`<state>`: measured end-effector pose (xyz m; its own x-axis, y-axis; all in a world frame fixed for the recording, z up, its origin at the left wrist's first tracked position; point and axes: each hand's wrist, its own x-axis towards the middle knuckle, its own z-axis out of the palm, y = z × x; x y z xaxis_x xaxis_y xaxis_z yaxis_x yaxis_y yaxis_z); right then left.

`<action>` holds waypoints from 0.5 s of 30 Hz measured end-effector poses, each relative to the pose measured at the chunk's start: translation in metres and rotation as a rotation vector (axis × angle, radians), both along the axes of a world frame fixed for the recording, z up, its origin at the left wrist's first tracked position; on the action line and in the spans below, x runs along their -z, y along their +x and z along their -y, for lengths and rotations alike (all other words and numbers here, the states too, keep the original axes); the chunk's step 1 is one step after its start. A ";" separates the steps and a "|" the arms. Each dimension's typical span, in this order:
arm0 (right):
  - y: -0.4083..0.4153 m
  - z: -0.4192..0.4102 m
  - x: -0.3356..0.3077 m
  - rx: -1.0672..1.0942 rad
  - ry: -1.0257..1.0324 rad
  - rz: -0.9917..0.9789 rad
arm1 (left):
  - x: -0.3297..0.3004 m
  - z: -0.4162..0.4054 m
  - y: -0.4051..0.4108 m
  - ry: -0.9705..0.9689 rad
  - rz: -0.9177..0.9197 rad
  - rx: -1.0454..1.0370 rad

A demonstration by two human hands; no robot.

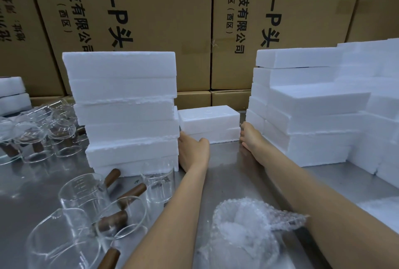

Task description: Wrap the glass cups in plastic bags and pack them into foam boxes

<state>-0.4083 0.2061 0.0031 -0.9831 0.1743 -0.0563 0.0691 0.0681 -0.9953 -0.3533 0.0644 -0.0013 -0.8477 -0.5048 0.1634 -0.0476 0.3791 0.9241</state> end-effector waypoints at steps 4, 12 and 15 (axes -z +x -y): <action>0.023 -0.003 -0.001 -0.011 0.020 -0.008 | 0.001 -0.001 0.016 -0.029 0.005 0.012; 0.073 -0.004 -0.007 0.019 0.037 -0.011 | 0.002 -0.004 0.054 -0.062 0.024 0.053; 0.094 -0.003 -0.010 0.033 0.009 0.016 | 0.003 -0.004 0.070 -0.074 0.035 0.078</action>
